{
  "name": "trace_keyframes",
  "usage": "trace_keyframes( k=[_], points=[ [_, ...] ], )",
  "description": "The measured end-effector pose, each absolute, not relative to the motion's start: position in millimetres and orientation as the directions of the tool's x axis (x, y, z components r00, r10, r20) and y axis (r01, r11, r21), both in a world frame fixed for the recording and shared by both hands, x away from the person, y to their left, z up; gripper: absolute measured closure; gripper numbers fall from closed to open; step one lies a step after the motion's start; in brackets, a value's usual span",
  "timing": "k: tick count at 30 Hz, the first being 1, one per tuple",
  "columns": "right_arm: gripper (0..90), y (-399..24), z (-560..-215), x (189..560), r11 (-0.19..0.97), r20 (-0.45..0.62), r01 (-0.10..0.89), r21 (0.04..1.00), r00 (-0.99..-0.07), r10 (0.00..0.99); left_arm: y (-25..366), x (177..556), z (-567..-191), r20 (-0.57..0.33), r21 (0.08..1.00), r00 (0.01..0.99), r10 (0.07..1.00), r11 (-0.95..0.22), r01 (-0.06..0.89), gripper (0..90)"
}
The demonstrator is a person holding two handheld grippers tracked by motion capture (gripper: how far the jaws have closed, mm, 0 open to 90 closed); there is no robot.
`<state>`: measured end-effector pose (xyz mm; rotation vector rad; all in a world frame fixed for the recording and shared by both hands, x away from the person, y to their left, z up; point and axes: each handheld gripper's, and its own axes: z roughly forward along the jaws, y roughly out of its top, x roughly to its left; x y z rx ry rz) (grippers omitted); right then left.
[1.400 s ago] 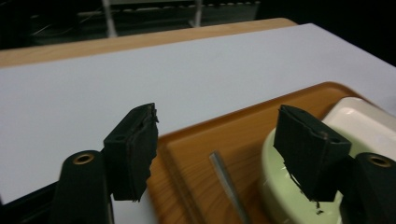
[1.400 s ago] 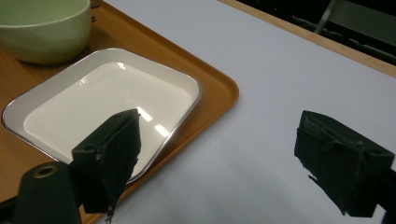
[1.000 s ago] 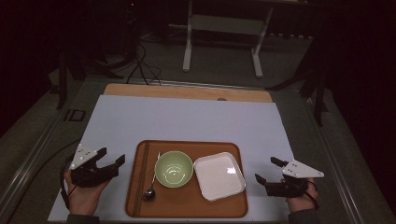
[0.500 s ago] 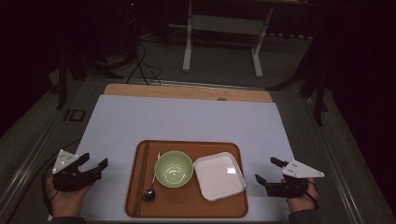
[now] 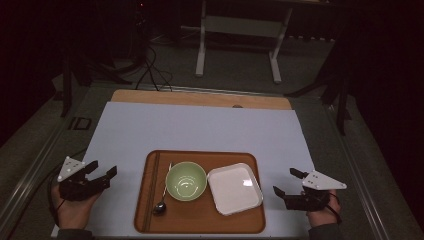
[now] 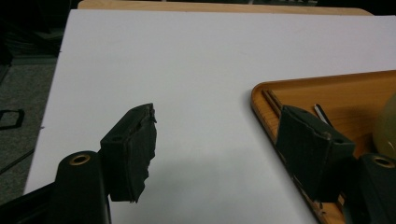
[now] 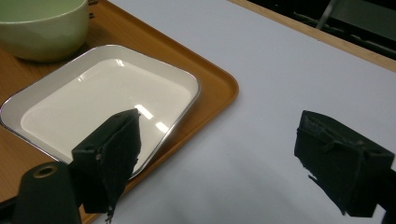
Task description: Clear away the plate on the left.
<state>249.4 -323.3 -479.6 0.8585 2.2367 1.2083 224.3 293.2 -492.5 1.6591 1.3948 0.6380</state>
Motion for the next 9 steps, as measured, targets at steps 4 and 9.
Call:
trace_keyframes(
  k=[4,9],
  points=[
    [14.4,-323.8,-479.8,249.7,0.423,-0.098,0.305,0.853,-0.703,0.705,286.7,226.3,-492.6,-0.124,0.851,0.267,0.956,-0.035,0.524,29.9],
    [14.4,-324.8,-481.3,250.7,0.421,-0.092,0.313,0.851,-0.702,0.707,283.7,228.4,-493.0,-0.118,0.849,0.271,0.955,-0.045,0.527,29.8]
  ],
)
